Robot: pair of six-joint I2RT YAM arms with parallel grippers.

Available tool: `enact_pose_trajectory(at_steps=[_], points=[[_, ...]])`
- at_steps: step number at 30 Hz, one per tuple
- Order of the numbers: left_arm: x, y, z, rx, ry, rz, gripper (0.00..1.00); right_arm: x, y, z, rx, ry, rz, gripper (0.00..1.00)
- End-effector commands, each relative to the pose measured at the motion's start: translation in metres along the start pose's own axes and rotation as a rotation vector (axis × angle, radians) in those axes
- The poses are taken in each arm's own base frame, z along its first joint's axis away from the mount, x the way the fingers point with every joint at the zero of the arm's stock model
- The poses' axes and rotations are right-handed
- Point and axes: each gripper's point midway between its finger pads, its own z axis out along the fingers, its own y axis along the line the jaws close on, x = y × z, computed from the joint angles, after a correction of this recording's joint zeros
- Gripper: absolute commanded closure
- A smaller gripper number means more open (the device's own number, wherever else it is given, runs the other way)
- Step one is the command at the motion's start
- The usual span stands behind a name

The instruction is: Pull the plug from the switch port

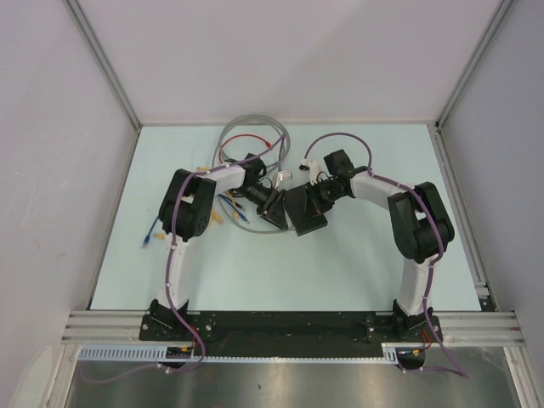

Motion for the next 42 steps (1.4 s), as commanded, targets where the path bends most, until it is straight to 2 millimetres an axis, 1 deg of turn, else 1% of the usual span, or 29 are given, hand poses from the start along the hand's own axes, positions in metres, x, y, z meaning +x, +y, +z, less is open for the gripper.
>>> enact_pose_trajectory(at_steps=[1,4,7,14,18,22,25,26,27,29,30,33,34,36,37,40,42], points=[[0.002,0.003,0.006,0.098,-0.023,-0.057,0.49,0.084,-0.034,0.018,0.151,0.258,0.084,0.95],[-0.003,0.006,0.011,0.112,-0.025,-0.059,0.49,0.087,-0.034,0.018,0.151,0.265,0.089,0.95],[-0.004,0.008,0.019,0.117,-0.016,-0.061,0.52,0.086,-0.034,0.018,0.152,0.263,0.085,0.95],[-0.004,0.007,0.039,0.106,0.013,-0.055,0.62,0.088,-0.035,0.018,0.154,0.272,0.084,0.95],[-0.008,0.013,0.043,0.083,-0.001,-0.095,0.66,0.09,-0.034,0.018,0.155,0.278,0.085,0.95],[-0.004,0.016,0.048,0.066,0.008,-0.125,0.67,0.091,-0.035,0.018,0.158,0.279,0.088,0.95],[0.001,0.014,0.052,0.069,0.019,-0.124,0.78,0.09,-0.034,0.019,0.156,0.279,0.089,0.95],[0.003,0.014,0.054,0.07,0.024,-0.123,0.85,0.09,-0.035,0.019,0.157,0.277,0.089,0.95],[0.005,0.015,0.055,0.072,0.029,-0.12,0.87,0.09,-0.035,0.019,0.157,0.276,0.09,0.95],[0.011,0.016,0.056,0.072,0.043,-0.122,0.93,0.09,-0.036,0.019,0.157,0.278,0.091,0.94],[0.013,0.017,0.056,0.072,0.05,-0.106,0.94,0.09,-0.036,0.019,0.158,0.276,0.09,0.94],[0.022,0.026,0.056,0.034,0.076,-0.104,0.99,0.09,-0.036,0.019,0.158,0.276,0.092,0.94],[0.021,0.03,0.055,0.008,0.08,-0.095,1.0,0.09,-0.036,0.019,0.159,0.274,0.092,0.94],[0.021,0.03,0.053,0.009,0.088,-0.097,1.0,0.09,-0.036,0.019,0.159,0.275,0.095,0.94],[0.011,0.029,0.051,0.012,0.072,-0.08,1.0,0.09,-0.036,0.02,0.157,0.275,0.095,0.94],[-0.006,0.026,0.042,0.011,0.047,-0.035,1.0,0.09,-0.037,0.019,0.158,0.275,0.096,0.94],[-0.002,0.032,0.039,-0.023,0.071,0.02,1.0,0.091,-0.037,0.02,0.158,0.276,0.097,0.94]])
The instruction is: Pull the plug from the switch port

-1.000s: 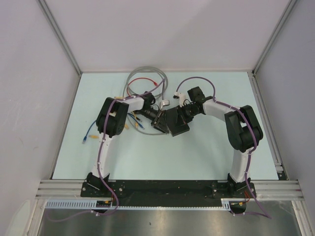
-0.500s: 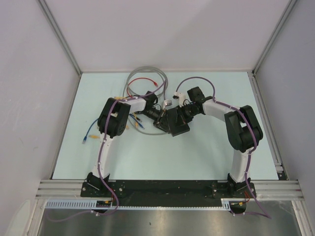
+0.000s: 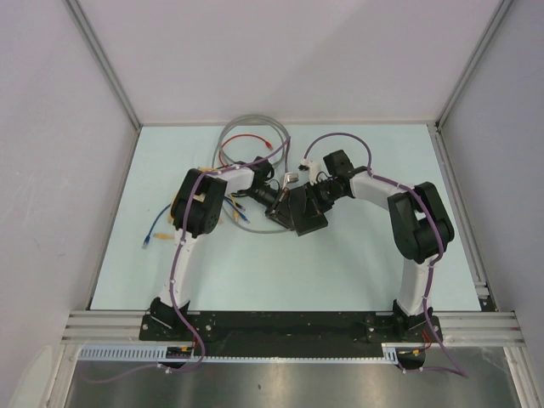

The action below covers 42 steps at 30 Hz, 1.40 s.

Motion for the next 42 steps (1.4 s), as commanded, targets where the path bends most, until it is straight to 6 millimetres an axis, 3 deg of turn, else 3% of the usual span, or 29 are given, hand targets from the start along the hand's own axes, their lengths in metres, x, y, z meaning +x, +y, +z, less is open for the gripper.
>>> enact_pose_trajectory(at_steps=[1,5,11,16,19,24,27,29,31,32,33,36,37,40,41,42], points=[[0.016,0.036,0.006,-0.151,0.084,0.122,1.0,0.089,-0.038,0.02,0.152,0.272,0.092,0.94],[0.052,0.038,0.007,-0.124,0.156,0.089,1.0,0.089,-0.038,0.02,0.151,0.272,0.095,0.94],[0.049,0.05,-0.007,-0.291,0.175,0.012,1.0,0.091,-0.038,0.021,0.152,0.279,0.097,0.94],[0.066,0.056,-0.02,-0.344,0.224,-0.048,1.0,0.091,-0.039,0.021,0.154,0.282,0.098,0.94],[0.075,0.051,-0.026,-0.289,0.218,-0.064,1.0,0.091,-0.039,0.021,0.155,0.281,0.097,0.94],[0.072,0.05,-0.04,-0.269,0.175,-0.041,1.0,0.091,-0.039,0.021,0.154,0.282,0.098,0.94],[0.056,0.035,-0.052,-0.258,0.15,0.055,1.0,0.091,-0.039,0.021,0.153,0.283,0.097,0.94],[0.036,0.028,-0.07,-0.32,0.135,0.17,1.0,0.091,-0.037,0.019,0.146,0.283,0.096,0.94],[0.017,0.033,-0.098,-0.448,0.128,0.253,1.0,0.084,-0.038,0.016,0.154,0.264,0.079,0.94],[0.014,0.033,-0.111,-0.487,0.142,0.291,1.0,0.079,-0.04,0.012,0.163,0.246,0.076,0.94],[0.005,0.039,-0.131,-0.578,0.156,0.331,1.0,0.061,-0.037,0.001,0.168,0.188,0.045,0.95],[0.009,0.055,-0.176,-0.722,0.235,0.381,1.0,0.022,-0.04,-0.026,0.203,0.064,-0.016,0.95],[0.015,0.068,-0.199,-0.81,0.3,0.411,1.0,-0.002,-0.04,-0.045,0.243,0.004,-0.066,0.95],[0.025,0.081,-0.242,-0.988,0.407,0.469,0.98,-0.034,-0.051,-0.09,0.346,-0.095,-0.105,0.92],[0.025,0.082,-0.25,-1.028,0.422,0.48,0.9,-0.04,-0.055,-0.101,0.367,-0.123,-0.11,0.89],[0.02,0.078,-0.255,-1.062,0.412,0.499,0.63,-0.049,-0.064,-0.117,0.403,-0.171,-0.105,0.85]])
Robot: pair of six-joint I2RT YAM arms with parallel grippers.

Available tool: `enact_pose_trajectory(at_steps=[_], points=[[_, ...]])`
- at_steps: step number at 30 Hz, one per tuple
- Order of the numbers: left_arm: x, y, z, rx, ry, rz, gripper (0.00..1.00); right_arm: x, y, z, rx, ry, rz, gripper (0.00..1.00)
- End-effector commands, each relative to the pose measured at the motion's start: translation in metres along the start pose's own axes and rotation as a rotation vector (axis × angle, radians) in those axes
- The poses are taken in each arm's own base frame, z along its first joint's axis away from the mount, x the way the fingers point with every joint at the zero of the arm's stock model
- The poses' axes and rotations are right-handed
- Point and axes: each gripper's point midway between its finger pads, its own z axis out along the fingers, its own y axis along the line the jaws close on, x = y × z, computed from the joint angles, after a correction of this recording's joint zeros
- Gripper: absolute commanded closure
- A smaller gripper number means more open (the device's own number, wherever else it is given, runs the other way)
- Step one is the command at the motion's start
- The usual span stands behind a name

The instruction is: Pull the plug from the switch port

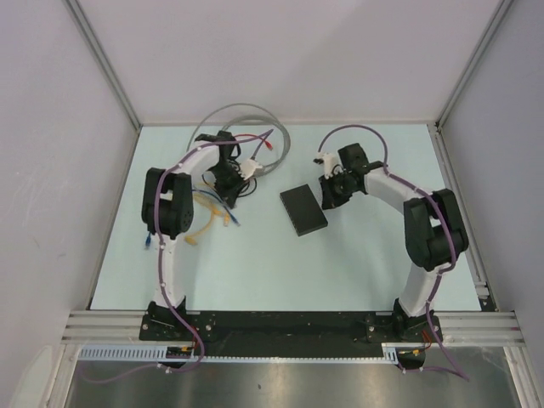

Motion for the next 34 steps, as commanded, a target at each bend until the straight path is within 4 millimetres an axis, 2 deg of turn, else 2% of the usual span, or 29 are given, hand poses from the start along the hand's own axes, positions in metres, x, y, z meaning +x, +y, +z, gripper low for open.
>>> enact_pose_trajectory(at_steps=[1,2,3,4,5,6,7,8,10,11,13,15,17,21,24,25,26,28,29,32,34], points=[[0.02,0.038,-0.051,-0.269,0.115,0.157,0.52,-0.053,-0.051,-0.081,0.255,-0.196,-0.049,0.69],[0.011,0.03,-0.056,-0.249,0.076,0.165,0.44,-0.058,-0.059,-0.091,0.293,-0.227,-0.033,0.61],[-0.007,0.018,-0.073,-0.244,0.003,0.186,0.01,-0.065,-0.075,-0.105,0.363,-0.266,-0.012,0.54],[-0.023,0.003,-0.079,-0.211,-0.07,0.183,0.01,-0.071,-0.08,-0.118,0.402,-0.298,0.002,0.37],[-0.037,-0.006,-0.09,-0.211,-0.12,0.194,0.0,-0.076,-0.083,-0.125,0.43,-0.323,0.044,0.31],[-0.061,-0.017,-0.114,-0.247,-0.197,0.232,0.0,-0.081,-0.091,-0.136,0.489,-0.346,0.075,0.27],[-0.074,-0.023,-0.128,-0.274,-0.245,0.231,0.0,-0.084,-0.093,-0.141,0.517,-0.359,0.104,0.14],[-0.086,-0.025,-0.144,-0.312,-0.289,0.233,0.0,-0.085,-0.094,-0.145,0.532,-0.368,0.143,0.13],[-0.12,-0.029,-0.194,-0.417,-0.448,0.208,0.0,-0.084,-0.097,-0.15,0.561,-0.367,0.187,0.11],[-0.128,-0.025,-0.214,-0.472,-0.496,0.183,0.0,-0.083,-0.096,-0.15,0.559,-0.366,0.199,0.11],[-0.144,-0.022,-0.268,-0.576,-0.653,0.087,0.01,-0.084,-0.094,-0.152,0.555,-0.361,0.216,0.1],[-0.143,-0.018,-0.3,-0.649,-0.73,-0.013,0.01,-0.084,-0.098,-0.157,0.582,-0.362,0.236,0.1],[-0.137,-0.021,-0.318,-0.7,-0.75,-0.03,0.0,-0.093,-0.096,-0.164,0.587,-0.388,0.226,0.1],[-0.11,-0.006,-0.314,-0.756,-0.708,-0.107,0.01,-0.118,-0.091,-0.193,0.609,-0.522,0.206,0.09],[-0.088,0.013,-0.297,-0.748,-0.656,-0.178,0.0,-0.125,-0.083,-0.198,0.589,-0.549,0.189,0.09],[-0.081,0.016,-0.289,-0.73,-0.643,-0.199,0.0,-0.123,-0.083,-0.196,0.586,-0.543,0.19,0.09],[-0.071,0.019,-0.27,-0.694,-0.605,-0.22,0.0,-0.119,-0.081,-0.192,0.581,-0.524,0.191,0.09],[-0.058,0.025,-0.256,-0.652,-0.591,-0.261,0.01,-0.112,-0.079,-0.188,0.575,-0.499,0.192,0.1],[-0.049,0.026,-0.241,-0.625,-0.566,-0.282,0.0,-0.104,-0.079,-0.185,0.575,-0.476,0.196,0.1],[-0.039,0.026,-0.226,-0.535,-0.589,-0.338,0.0,-0.095,-0.077,-0.185,0.573,-0.449,0.182,0.1],[-0.034,0.031,-0.229,-0.526,-0.616,-0.384,0.0,-0.095,-0.074,-0.186,0.57,-0.448,0.169,0.1]])
